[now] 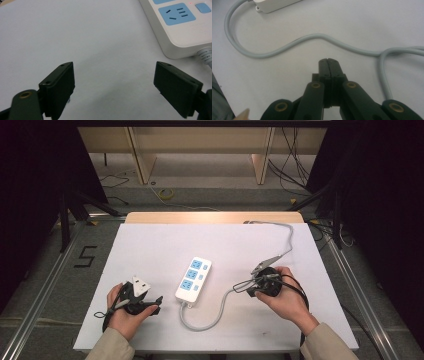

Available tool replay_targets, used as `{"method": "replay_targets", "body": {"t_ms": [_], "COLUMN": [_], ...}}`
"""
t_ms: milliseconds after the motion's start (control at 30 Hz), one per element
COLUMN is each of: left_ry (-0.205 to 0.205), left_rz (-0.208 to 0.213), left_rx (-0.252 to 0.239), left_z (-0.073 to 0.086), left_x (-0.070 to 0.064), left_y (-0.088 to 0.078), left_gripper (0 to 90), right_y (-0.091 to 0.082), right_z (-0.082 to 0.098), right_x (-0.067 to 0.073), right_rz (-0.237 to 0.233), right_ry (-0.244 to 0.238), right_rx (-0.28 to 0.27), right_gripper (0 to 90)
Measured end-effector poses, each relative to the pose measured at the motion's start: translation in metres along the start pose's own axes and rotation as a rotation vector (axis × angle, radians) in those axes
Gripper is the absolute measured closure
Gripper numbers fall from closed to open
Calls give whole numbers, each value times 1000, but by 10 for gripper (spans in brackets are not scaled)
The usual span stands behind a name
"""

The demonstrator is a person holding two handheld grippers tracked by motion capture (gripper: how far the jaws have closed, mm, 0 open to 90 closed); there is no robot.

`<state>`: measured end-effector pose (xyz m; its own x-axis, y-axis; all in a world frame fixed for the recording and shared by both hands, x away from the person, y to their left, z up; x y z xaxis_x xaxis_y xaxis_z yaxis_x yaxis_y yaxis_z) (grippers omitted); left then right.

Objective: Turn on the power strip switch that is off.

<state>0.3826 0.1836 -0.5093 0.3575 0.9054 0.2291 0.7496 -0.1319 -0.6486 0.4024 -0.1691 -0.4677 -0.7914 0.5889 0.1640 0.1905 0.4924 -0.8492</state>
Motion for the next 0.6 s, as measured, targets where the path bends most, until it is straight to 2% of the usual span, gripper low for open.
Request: {"method": "replay_targets", "body": {"t_ms": [600], "left_ry": [-1], "left_rz": [0], "left_rx": [-1], "left_z": [0], "left_x": [0], "left_y": [0], "left_gripper": [169], "right_y": [3], "right_z": [-13], "right_x": [-1], "right_rz": [-3], "right_ry": [-9], "right_rx": [34], "right_gripper": [900]}}
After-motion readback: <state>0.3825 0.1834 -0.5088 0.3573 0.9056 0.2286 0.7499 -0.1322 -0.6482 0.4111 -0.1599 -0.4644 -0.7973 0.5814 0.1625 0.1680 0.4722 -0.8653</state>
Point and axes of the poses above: each handheld gripper's, and its own axes: y roughly forward along the jaws, z roughly out of its underside, x roughly to its left, the point moved 6 cm from there along y, roughly forward along the jaws, and after that the axes turned 6 degrees about -z, right-handed, at the moved point
